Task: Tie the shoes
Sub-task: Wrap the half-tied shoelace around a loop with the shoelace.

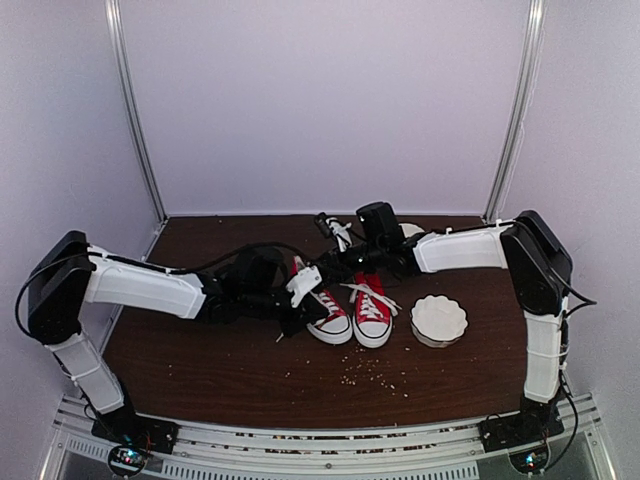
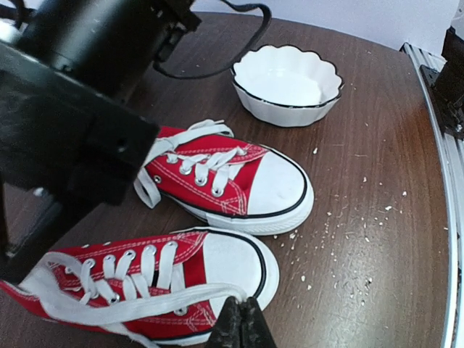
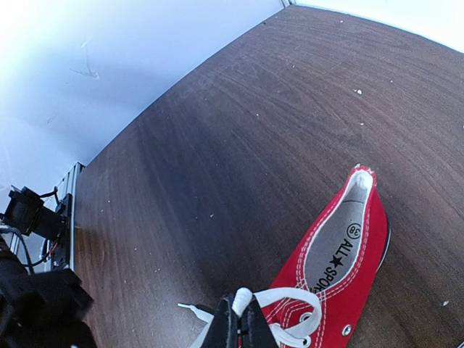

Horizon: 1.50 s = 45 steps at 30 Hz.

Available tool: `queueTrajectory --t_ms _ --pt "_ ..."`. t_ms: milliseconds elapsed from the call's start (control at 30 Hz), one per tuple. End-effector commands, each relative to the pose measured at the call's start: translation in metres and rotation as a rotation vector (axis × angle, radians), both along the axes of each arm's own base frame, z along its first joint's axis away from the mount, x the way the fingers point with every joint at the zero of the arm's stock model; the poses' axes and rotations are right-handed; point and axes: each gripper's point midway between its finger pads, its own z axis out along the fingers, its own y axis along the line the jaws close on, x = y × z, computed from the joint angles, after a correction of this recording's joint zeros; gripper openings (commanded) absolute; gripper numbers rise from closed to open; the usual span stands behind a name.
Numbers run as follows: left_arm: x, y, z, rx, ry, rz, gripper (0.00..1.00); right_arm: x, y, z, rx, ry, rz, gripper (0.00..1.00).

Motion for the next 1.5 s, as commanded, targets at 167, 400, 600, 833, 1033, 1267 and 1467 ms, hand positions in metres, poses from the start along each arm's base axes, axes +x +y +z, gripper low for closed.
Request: queueTrajectory --t_ms 167,400,600,833,1033,1267,1467 --pt "0.021 -0.049 -0.01 -0.017 -0.059 -0.059 0.0 -0.002 -0.003 0.036 0.019 -0.051 0.014 0.0" --pt "0.042 -0.069 -0.004 -0.084 -0.096 -0.007 0.0 -0.002 -0.002 0.033 0.018 -0.044 0.021 0.0" --pt "0.056 -0.074 -0.001 -0.126 -0.114 0.053 0.0 -0.003 -0.001 0.031 0.014 -0.039 0.027 0.0" --pt "0.053 -0.072 0.004 -0.124 -0.128 0.044 0.26 -0.003 -0.001 0.028 0.008 -0.038 0.031 0.0" --pt "0.029 -0.068 0.01 -0.051 -0.159 -0.06 0.3 -0.003 0.0 0.025 0.005 -0.032 0.04 0.0" --pt "0.009 -0.023 0.06 -0.238 -0.186 -0.035 0.35 -0.002 0.002 0.024 -0.001 -0.03 0.044 0.0" --pt "0.054 0.03 0.048 -0.405 -0.087 0.185 0.48 -0.003 0.003 0.025 0.004 -0.031 0.05 0.0"
